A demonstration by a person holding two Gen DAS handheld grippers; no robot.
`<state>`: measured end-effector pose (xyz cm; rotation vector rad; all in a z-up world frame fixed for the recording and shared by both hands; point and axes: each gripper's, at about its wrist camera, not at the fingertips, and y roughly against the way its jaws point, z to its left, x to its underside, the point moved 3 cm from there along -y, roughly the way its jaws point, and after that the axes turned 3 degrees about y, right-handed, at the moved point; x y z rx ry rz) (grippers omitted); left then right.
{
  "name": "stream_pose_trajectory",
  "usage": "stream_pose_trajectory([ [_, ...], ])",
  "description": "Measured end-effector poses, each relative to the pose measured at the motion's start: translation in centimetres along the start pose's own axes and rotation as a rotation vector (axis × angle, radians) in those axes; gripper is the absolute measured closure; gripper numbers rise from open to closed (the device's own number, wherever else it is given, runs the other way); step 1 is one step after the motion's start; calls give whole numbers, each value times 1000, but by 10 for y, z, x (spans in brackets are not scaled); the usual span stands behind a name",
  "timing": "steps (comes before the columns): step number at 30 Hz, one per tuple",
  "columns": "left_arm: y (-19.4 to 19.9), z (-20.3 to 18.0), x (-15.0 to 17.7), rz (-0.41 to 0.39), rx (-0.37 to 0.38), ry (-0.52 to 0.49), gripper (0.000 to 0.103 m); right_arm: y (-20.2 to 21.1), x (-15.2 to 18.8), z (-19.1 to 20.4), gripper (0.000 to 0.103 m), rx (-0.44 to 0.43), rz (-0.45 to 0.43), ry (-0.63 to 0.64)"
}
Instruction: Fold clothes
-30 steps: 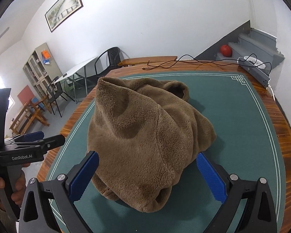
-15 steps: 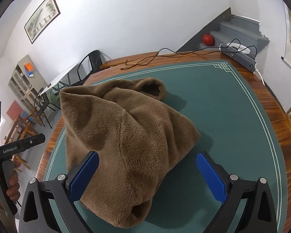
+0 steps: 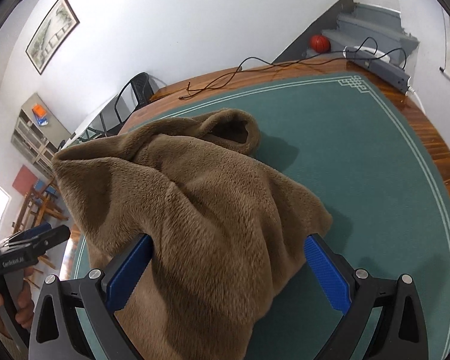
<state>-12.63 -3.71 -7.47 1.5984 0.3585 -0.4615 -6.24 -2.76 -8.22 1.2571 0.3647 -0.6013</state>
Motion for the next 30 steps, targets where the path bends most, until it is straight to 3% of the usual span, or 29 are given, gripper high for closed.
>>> stream_pose_trajectory([
  [5,-6,2,-14,-2,23,0,0,-21,-6,-1,1,-25,33,-19],
  [13,-29,14,-71,2,114,63,0,-26,12,23,1,-173,77,57],
  [18,-29,-11,-114,-21,201,27,0,-11,36,52,1,-196,84,190],
  [22,-35,-39,-129,-22,183,-43,0,9,27,45,1,-234,39,150],
  [25,-39,-50,-120,-8,204,-64,0,27,-9,12,1,-193,-61,27],
  [30,-48,-54,-99,49,216,-61,0,13,-65,-29,1,-22,-131,-10],
])
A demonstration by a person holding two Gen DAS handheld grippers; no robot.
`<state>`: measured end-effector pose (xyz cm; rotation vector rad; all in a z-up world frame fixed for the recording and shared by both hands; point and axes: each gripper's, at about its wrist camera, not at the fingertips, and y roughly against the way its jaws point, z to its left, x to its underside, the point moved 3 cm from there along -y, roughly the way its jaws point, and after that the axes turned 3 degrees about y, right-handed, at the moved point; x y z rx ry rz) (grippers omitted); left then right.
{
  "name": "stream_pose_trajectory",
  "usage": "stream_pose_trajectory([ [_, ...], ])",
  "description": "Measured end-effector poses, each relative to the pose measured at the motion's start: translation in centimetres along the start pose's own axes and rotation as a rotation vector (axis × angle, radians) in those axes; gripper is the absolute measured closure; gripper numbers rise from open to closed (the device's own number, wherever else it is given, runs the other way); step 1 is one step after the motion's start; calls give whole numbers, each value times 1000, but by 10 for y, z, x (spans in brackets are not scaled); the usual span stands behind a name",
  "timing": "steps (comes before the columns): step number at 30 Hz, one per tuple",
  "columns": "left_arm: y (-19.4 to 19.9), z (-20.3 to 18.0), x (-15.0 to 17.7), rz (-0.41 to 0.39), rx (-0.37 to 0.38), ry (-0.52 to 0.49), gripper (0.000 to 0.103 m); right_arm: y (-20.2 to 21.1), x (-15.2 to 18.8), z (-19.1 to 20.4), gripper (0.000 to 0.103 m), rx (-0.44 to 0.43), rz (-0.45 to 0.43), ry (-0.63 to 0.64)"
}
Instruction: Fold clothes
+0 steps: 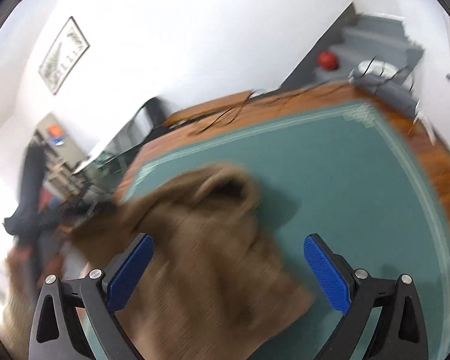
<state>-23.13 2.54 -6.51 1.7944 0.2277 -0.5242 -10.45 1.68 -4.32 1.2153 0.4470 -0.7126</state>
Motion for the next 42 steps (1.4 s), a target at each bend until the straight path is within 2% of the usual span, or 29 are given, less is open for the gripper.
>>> stream_pose_trajectory([
  [1,0,1,3,5,-3,1,0,-12,-7,-5,1,37,14,22],
  [3,2,3,10,3,-8,6,0,-36,-14,-4,8,46,52,62],
  [5,7,7,14,-2,-13,12,0,-59,-15,-1,27,11,101,85],
  [7,11,11,17,-6,-17,22,0,-80,-15,3,34,-6,142,111],
  [12,17,20,20,-16,-19,42,0,-133,-13,7,34,14,225,160],
  [13,18,20,20,-17,-22,40,0,-139,-15,4,39,29,229,160],
  [14,18,20,20,-17,-26,37,0,-141,-18,2,55,43,224,155],
  [15,19,20,20,-17,-30,35,0,-142,-22,0,66,55,213,146],
  [16,19,19,20,-17,-33,33,0,-143,-25,-1,85,67,203,137],
  [17,20,18,21,-18,-34,32,0,-143,-29,-2,89,79,193,129],
  [19,23,18,21,-25,-36,31,0,-138,-37,1,93,88,152,127],
  [21,28,16,21,-38,-40,23,0,-112,-45,19,93,48,49,170],
  [26,50,12,25,-89,-56,1,0,-25,-61,89,94,-111,-172,299],
  [29,80,24,32,-144,-56,11,0,30,-56,138,94,-217,-259,435],
  [34,136,64,54,-212,-61,79,0,74,-3,187,94,-345,-237,602],
  [39,171,103,90,-194,-47,161,0,115,55,233,94,-468,-202,760],
  [42,177,113,112,-167,-26,178,0,117,87,244,93,-476,-168,810],
])
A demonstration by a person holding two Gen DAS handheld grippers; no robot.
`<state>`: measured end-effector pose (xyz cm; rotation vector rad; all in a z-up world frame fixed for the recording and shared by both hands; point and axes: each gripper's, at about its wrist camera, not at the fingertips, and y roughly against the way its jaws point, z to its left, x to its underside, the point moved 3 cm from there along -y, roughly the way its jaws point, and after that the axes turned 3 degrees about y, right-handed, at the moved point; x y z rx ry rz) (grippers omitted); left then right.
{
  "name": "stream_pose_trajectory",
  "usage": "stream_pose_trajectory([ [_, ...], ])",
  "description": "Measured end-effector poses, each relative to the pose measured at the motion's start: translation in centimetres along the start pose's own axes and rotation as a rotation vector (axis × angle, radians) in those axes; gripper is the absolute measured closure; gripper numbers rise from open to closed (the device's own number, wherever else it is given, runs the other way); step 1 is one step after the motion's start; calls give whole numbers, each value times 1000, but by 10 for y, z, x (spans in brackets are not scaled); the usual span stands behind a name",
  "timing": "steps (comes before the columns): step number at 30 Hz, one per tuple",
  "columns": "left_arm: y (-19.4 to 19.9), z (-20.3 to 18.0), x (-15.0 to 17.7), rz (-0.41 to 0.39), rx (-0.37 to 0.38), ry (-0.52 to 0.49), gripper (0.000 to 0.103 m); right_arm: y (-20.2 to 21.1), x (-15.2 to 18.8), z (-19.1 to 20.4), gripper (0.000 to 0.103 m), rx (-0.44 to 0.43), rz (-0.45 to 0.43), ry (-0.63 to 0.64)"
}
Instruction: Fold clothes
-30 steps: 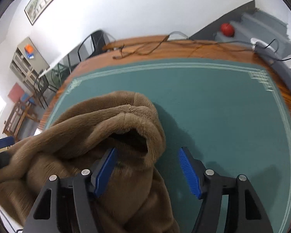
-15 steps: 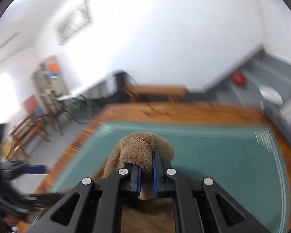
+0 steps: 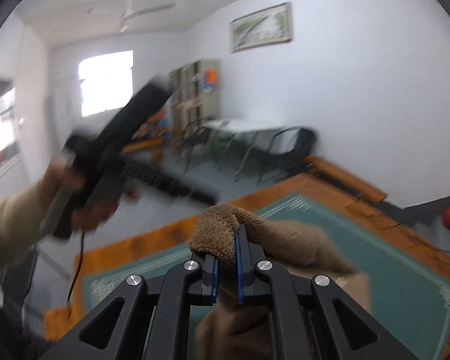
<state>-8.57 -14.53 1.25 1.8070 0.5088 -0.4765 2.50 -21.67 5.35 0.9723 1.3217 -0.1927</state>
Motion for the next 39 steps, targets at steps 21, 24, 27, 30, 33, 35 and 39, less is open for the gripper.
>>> stream_pose_trajectory([
  [21,-55,-61,67,210,78,-75,0,-21,78,116,93,-28,160,140],
  [24,-67,-63,68,229,91,-56,0,-23,82,120,93,-31,160,150],
  [27,-78,-59,68,256,119,6,15,-25,86,119,93,-26,159,148],
  [30,-91,-45,67,307,158,120,76,-26,89,114,93,-1,163,126],
  [33,-88,-28,64,287,190,204,88,-25,94,101,93,49,184,106],
  [35,-77,-19,57,234,179,223,90,-20,98,88,92,84,184,85],
  [39,-49,9,42,128,159,297,92,-5,109,40,92,181,189,-21],
])
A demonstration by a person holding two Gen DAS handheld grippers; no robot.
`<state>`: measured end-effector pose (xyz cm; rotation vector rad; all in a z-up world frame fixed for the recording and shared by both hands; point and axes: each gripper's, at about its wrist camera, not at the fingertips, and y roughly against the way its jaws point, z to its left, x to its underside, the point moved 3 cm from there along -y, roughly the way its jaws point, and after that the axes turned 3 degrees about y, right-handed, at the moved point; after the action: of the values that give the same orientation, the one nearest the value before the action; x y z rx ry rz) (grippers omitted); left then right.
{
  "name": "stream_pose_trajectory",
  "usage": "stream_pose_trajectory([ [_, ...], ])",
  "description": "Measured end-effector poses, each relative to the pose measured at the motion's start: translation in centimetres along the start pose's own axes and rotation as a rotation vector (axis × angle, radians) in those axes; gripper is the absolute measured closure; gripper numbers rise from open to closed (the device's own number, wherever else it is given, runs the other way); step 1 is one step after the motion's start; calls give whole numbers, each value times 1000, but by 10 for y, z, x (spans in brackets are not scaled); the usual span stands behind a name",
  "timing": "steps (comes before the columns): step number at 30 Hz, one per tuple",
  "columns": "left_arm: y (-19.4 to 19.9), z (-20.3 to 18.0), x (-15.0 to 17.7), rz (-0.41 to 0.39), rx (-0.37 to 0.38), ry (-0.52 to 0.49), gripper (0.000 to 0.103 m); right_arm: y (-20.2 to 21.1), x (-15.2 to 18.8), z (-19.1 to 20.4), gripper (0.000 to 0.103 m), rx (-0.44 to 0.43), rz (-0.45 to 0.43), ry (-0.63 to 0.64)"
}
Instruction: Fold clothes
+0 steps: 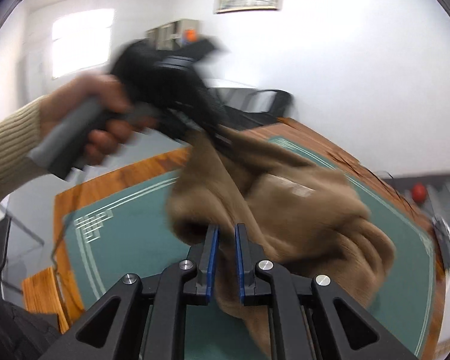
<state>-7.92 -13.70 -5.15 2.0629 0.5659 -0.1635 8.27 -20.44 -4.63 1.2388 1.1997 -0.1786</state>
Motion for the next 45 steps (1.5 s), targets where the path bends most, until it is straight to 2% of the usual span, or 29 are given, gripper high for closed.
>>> stream_pose_trajectory([
  [1,10,6,-4,-27,2,21,92,0,1,-14,89,31,5,-31],
  [3,25,17,-10,-67,8,54,92,1,8,-48,74,88,22,-105],
  [5,35,27,-16,-92,16,77,92,5,17,-82,27,134,18,-177],
  [6,40,32,-19,-104,20,89,92,7,21,-98,23,155,11,-213],
  [9,50,40,-21,-117,25,108,92,13,19,-130,23,206,38,-212],
  [12,53,38,-23,-122,23,110,92,-15,14,-148,23,184,119,-134],
  [19,64,35,-21,-144,14,112,92,-76,17,-150,23,-44,239,-115],
  [21,71,38,-22,-164,24,139,92,-94,18,-150,46,-113,272,-113],
  [22,75,40,-22,-175,26,150,92,-102,18,-150,69,-147,288,-112],
  [23,79,41,-22,-186,29,161,92,-103,18,-150,78,-149,283,-118],
  [25,89,41,-21,-211,24,170,92,-81,14,-152,97,-88,222,-139],
  [27,100,37,-19,-239,26,177,92,-54,7,-157,97,-20,144,-162],
  [30,119,26,-17,-284,48,180,92,4,-14,-175,99,122,-20,-200],
  [34,161,-2,-12,-388,97,162,92,87,-39,-195,99,320,-230,-210],
  [35,172,-9,-10,-414,109,158,92,110,-43,-198,103,373,-278,-215],
  [39,216,-28,1,-513,165,157,92,201,-59,-210,103,629,-472,-261],
  [40,218,-31,4,-511,155,154,92,218,-59,-210,103,647,-495,-262],
  [43,216,-41,14,-498,120,149,92,221,-51,-207,101,532,-462,-244],
  [45,211,-47,22,-493,99,149,92,200,-35,-196,82,426,-402,-254],
])
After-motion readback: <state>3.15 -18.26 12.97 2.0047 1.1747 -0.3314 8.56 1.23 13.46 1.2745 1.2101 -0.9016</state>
